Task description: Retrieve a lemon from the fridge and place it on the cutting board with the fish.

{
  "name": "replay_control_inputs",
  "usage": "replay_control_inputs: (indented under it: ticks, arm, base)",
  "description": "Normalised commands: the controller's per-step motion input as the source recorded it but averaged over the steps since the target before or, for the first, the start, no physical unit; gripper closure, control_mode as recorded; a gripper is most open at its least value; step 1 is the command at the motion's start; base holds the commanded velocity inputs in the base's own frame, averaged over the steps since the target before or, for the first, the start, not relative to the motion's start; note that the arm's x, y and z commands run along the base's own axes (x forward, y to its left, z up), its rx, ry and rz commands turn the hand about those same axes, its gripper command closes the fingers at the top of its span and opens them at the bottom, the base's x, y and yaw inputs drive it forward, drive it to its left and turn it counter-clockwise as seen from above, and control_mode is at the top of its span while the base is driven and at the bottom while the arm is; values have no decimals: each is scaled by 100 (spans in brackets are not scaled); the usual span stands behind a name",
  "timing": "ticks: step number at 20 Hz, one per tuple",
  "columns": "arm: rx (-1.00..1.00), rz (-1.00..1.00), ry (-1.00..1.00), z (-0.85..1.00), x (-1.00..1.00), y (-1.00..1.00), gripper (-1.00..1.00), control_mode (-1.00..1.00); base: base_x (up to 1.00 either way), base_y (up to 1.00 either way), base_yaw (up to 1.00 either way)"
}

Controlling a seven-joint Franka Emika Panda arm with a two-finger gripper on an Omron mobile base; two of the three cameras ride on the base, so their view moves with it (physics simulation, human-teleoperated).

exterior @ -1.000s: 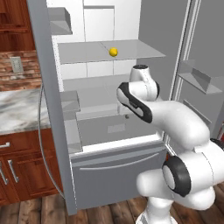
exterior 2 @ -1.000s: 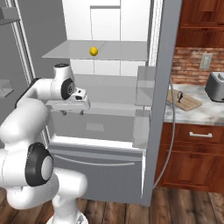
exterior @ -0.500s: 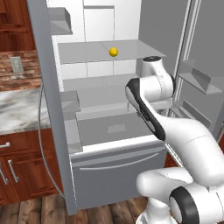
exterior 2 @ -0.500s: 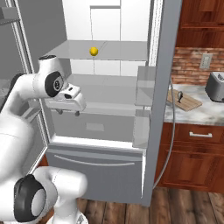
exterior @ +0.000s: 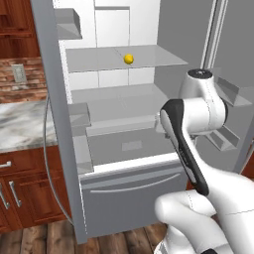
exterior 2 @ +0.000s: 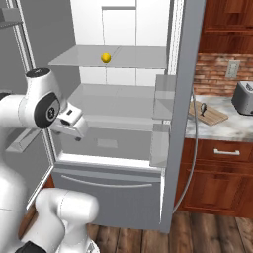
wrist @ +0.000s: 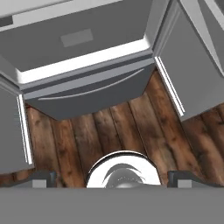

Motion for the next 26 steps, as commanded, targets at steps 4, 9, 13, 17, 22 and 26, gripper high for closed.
replay_control_inputs:
  ticks: [4,9,13,17,22,26]
  arm:
    - [0,17,0,30,-9,0,-100,-100]
    - [-5,4,0,20,0,0,-100,-100]
    - [1,0,-9,0,0,-16,-100,-100]
    - [0,0,0,0,0,0,-100,-100]
    - [0,0,-1,0,1,0,-100,-100]
    - [0,0,-3,0,20,0,-100,-100]
  base:
    - [0,0,0]
    - [0,0,0]
    - [0,0,0]
    - [0,0,0]
    - [0,0,0]
    - [0,0,0]
